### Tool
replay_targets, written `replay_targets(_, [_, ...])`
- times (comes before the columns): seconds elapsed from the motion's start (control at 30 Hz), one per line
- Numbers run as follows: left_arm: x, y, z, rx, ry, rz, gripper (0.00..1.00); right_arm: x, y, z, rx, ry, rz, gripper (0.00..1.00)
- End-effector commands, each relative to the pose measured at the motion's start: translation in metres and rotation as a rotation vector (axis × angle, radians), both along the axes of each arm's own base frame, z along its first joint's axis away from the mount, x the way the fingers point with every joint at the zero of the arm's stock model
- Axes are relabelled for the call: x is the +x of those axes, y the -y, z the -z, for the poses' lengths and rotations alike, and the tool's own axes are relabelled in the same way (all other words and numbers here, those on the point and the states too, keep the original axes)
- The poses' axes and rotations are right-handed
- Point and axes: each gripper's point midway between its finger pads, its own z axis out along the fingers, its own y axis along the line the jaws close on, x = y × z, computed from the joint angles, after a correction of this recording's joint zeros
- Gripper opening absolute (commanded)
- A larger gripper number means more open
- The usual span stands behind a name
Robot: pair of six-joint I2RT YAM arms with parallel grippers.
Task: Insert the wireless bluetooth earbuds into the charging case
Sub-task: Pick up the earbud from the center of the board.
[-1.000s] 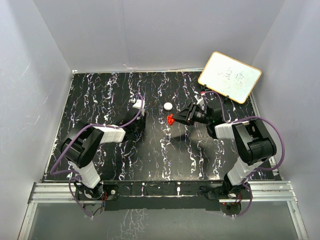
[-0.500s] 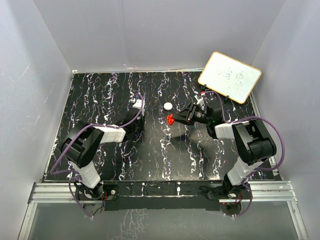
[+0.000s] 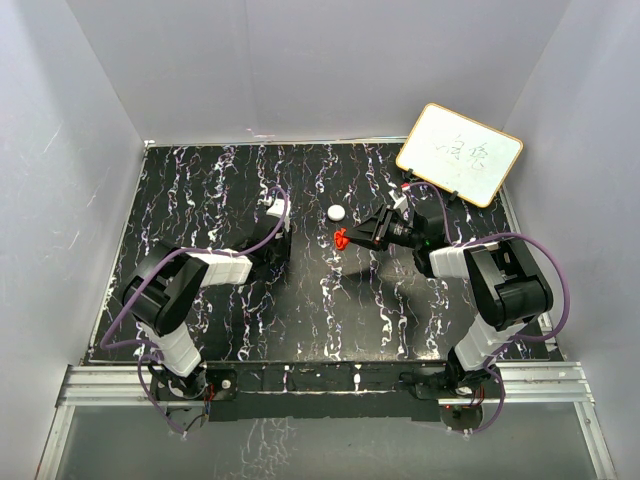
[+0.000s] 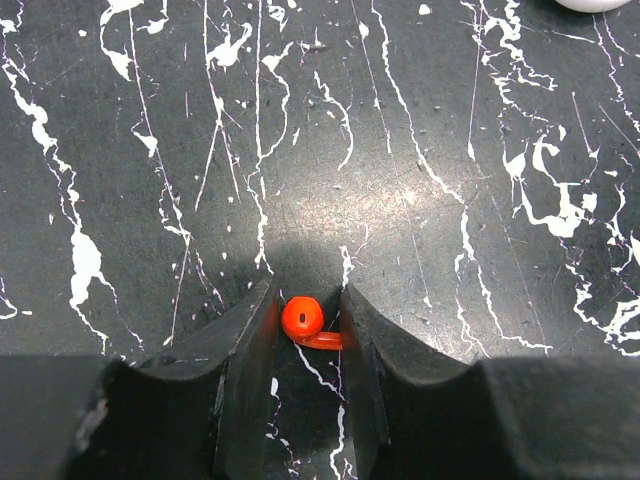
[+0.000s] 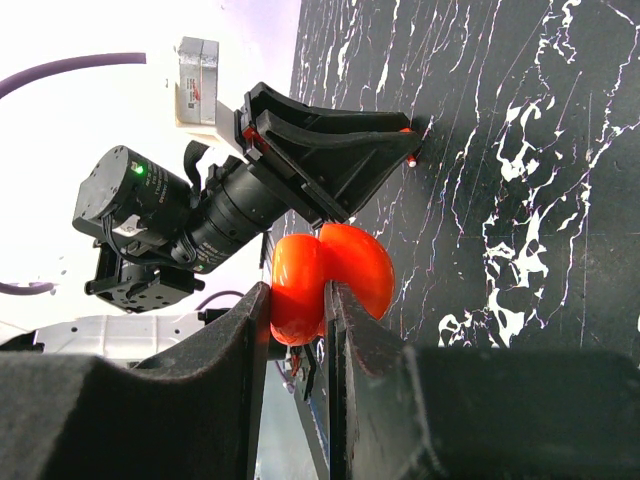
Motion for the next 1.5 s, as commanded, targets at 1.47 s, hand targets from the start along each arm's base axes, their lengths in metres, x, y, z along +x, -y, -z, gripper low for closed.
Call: replay_targets(1.47, [0.008,0.036,-0.126,0.061,0.298,0.132,0.03,0.014,0.001,0.004,-0.038,0.032,0.01,0.0])
